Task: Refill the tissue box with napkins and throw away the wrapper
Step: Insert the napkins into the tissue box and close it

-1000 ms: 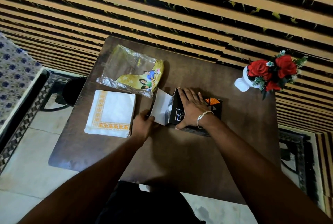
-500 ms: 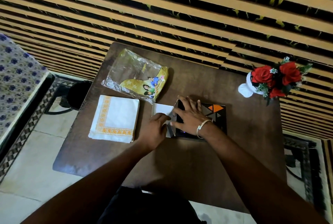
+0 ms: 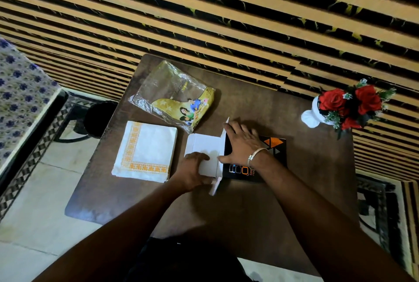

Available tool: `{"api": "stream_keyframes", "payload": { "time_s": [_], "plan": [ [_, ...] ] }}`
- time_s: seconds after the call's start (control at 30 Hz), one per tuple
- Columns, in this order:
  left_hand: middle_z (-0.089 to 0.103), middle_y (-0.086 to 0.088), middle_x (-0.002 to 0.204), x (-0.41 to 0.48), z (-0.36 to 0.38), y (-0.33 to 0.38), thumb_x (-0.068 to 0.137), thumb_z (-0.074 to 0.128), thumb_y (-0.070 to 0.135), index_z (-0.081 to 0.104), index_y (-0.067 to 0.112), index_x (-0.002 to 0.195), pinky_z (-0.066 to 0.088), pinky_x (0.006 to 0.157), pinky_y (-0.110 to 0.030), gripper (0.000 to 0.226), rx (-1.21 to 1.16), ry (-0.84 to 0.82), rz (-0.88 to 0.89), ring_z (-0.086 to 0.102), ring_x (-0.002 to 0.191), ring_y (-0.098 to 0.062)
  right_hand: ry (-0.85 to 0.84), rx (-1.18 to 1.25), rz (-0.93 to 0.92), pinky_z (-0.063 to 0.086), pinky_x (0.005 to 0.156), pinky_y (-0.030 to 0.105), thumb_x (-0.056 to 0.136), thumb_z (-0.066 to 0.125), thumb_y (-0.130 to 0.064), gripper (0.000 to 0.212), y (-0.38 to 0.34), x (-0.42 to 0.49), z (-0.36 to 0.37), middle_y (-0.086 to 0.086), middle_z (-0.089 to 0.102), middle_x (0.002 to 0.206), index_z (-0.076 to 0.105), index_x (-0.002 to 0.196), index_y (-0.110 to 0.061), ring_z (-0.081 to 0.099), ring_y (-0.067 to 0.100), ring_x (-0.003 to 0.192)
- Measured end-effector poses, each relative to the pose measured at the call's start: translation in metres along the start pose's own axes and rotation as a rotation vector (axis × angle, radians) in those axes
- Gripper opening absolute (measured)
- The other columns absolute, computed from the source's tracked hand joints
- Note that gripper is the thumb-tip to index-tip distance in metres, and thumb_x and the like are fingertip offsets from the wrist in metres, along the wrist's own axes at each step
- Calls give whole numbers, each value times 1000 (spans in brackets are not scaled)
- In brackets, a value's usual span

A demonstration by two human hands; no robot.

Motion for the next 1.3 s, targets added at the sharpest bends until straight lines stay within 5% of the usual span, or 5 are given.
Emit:
{"api": "stream_keyframes", "payload": {
  "time_s": [0.13, 0.6, 0.83, 0.97, 1.3],
  "plan": [
    [31, -9, 153, 3, 3, 11, 42, 58, 84, 39, 19, 145, 26, 115, -40, 123, 119, 10, 32, 29, 139, -30, -65, 86, -6, 25, 112, 56, 59, 66, -79, 114, 7, -1, -7, -10, -6, 162, 24, 148, -23, 13, 26, 147],
    [13, -8, 161, 3, 6, 3, 72, 74, 58, 29, 22, 151, 20, 120, -41, 98, 149, 8, 35, 16, 147, -31, -136, -150, -57, 11, 120, 57, 41, 69, -84, 158, -4, -22, 14, 17, 9, 158, -22, 151, -15, 12, 39, 146],
    [36, -22, 142, -45, -99, -54, 86, 64, 42, 39, 10, 142, 33, 108, -49, 69, -4, 865, -218, 38, 130, -40, -129, -120, -59, 13, 119, 57, 41, 71, -80, 156, -2, -19, 17, 15, 9, 158, -22, 150, -17, 13, 38, 146],
    [36, -29, 145, -48, -125, -113, 78, 73, 42, 29, 4, 146, 31, 111, -50, 90, -143, 647, -672, 34, 134, -44, -135, -118, -56, 13, 119, 57, 42, 71, -80, 157, -2, -18, 19, 15, 7, 159, -24, 150, -18, 11, 39, 147],
    [59, -4, 113, -39, -128, -118, 71, 85, 10, 59, 7, 118, 50, 87, -38, 54, -503, 469, -704, 58, 108, -29, -128, -120, -53, 10, 119, 57, 41, 72, -78, 156, -7, -22, 21, 15, 6, 160, -22, 150, -20, 8, 39, 147]
  ]
}}
Point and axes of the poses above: each hand's wrist, its own x-axis towards the middle knuckle, its own z-axis out of the palm, y = z × x, the point moved 4 cm from there along x, towards the middle knuckle
